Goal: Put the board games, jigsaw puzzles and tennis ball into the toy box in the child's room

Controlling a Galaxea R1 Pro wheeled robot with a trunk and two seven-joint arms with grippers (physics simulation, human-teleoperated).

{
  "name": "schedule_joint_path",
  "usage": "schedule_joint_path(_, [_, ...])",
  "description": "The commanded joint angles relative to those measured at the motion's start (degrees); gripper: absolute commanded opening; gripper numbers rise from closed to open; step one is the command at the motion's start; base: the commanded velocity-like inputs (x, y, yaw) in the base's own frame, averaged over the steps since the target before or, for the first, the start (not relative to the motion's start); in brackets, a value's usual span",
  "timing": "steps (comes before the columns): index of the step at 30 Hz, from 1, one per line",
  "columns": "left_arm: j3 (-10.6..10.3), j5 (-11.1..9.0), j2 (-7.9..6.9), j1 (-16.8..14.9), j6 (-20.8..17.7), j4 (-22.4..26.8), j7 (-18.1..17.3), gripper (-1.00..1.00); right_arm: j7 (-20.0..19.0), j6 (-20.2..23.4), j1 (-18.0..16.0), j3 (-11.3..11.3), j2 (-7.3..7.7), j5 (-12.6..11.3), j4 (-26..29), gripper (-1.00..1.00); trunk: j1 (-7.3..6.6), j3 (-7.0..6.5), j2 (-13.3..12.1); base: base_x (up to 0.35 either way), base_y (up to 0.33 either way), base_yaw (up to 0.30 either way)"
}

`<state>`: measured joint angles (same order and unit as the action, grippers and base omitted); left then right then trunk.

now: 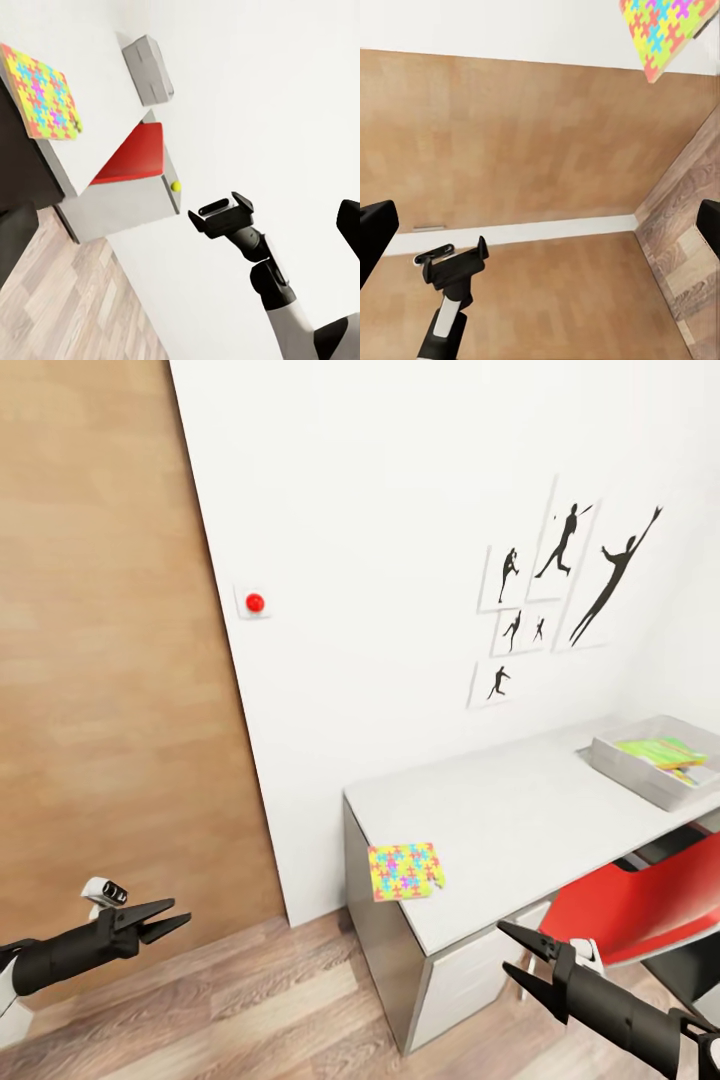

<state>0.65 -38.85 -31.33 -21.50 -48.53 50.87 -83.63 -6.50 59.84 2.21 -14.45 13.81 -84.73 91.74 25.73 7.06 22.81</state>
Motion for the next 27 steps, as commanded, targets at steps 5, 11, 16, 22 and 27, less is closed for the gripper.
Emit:
schedule_joint_path(5, [0.0,-0.1,-0.16,0.0,-0.6,0.0,-0.2,1.00,-0.6,0.2,0.0,-0.1,-0.01,1.4,0.0,1.00,0.05,0.10,0.1,0.056,-0.031,0.000])
schedule_joint_path(11, [0.0,0.0,-0.19,0.0,-0.6,0.0,-0.2,1.00,-0.7,0.2,0.0,-0.2,-0.01,1.6,0.1,1.00,0.05,0.10,0.1,0.011,-0.006,0.000])
schedule_joint_path(16, [0.0,0.0,-0.21,0.0,-0.6,0.0,-0.2,1.00,-0.7,0.2,-0.1,-0.3,0.01,1.6,0.0,1.00,0.05,0.08,0.1,0.003,-0.001,-0.008])
schedule_joint_path(22, [0.0,0.0,-0.24,0.0,-0.6,0.0,-0.2,1.00,-0.7,0.2,-0.1,-0.2,-0.01,1.5,0.0,1.00,0.05,-0.09,0.1,0.004,0.000,-0.156])
schedule_joint_path(27, [0.0,0.0,-0.29,0.0,-0.6,0.0,-0.2,1.00,-0.8,0.2,-0.1,-0.1,-0.01,1.6,0.0,1.00,0.05,-0.29,0.1,0.108,0.000,-0.236])
